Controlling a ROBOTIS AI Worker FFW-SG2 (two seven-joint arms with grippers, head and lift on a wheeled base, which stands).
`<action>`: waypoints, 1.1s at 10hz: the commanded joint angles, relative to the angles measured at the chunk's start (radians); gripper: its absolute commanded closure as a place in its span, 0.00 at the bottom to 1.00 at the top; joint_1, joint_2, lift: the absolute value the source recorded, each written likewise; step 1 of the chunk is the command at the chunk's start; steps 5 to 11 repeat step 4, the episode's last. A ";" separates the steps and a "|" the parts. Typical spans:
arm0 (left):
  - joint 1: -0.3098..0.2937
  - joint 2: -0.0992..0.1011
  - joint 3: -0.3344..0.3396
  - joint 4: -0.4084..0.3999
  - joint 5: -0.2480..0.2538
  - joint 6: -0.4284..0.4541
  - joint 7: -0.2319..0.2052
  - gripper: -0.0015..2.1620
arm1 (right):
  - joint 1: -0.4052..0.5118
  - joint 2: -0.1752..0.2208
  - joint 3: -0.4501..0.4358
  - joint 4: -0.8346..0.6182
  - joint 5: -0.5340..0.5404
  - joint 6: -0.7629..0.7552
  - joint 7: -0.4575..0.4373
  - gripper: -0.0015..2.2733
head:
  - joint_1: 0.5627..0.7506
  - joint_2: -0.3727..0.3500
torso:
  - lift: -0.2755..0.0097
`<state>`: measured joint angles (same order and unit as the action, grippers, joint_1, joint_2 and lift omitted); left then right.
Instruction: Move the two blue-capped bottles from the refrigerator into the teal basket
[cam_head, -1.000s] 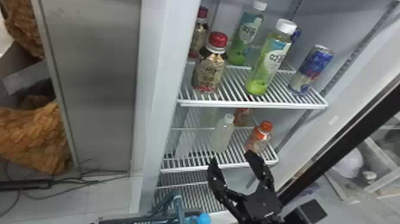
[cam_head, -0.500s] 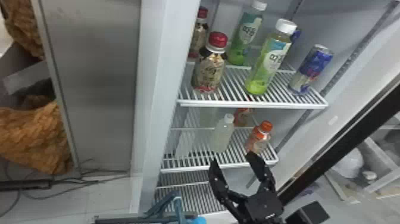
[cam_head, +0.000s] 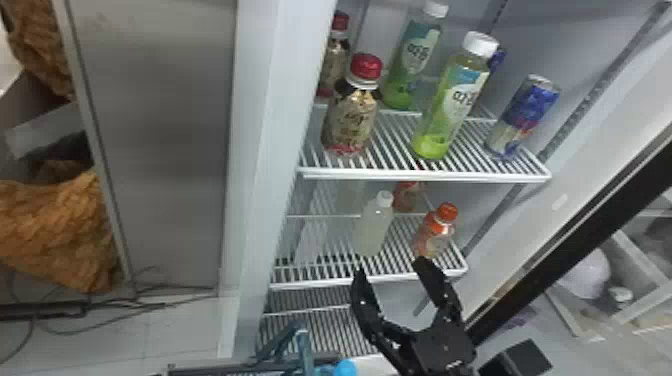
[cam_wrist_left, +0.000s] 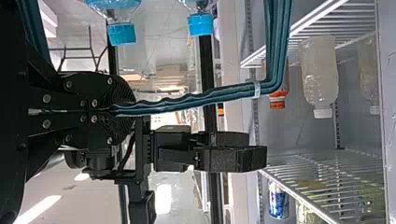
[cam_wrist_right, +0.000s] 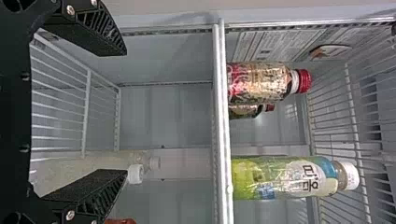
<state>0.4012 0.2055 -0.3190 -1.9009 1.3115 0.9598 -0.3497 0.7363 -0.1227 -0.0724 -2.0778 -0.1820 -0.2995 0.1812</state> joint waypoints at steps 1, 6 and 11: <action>-0.001 0.000 0.000 0.000 0.000 0.000 0.000 0.52 | 0.000 0.000 0.002 0.000 0.001 0.000 -0.003 0.05 | 0.70 0.03 | 0.42; -0.004 0.002 -0.002 0.000 0.000 0.002 0.002 0.52 | 0.000 0.000 0.005 0.000 0.004 0.000 -0.005 0.05 | 0.70 0.03 | 0.42; -0.004 0.002 -0.002 0.000 0.000 0.002 0.002 0.52 | 0.000 0.000 0.005 0.000 0.004 0.000 -0.005 0.05 | 0.70 0.03 | 0.42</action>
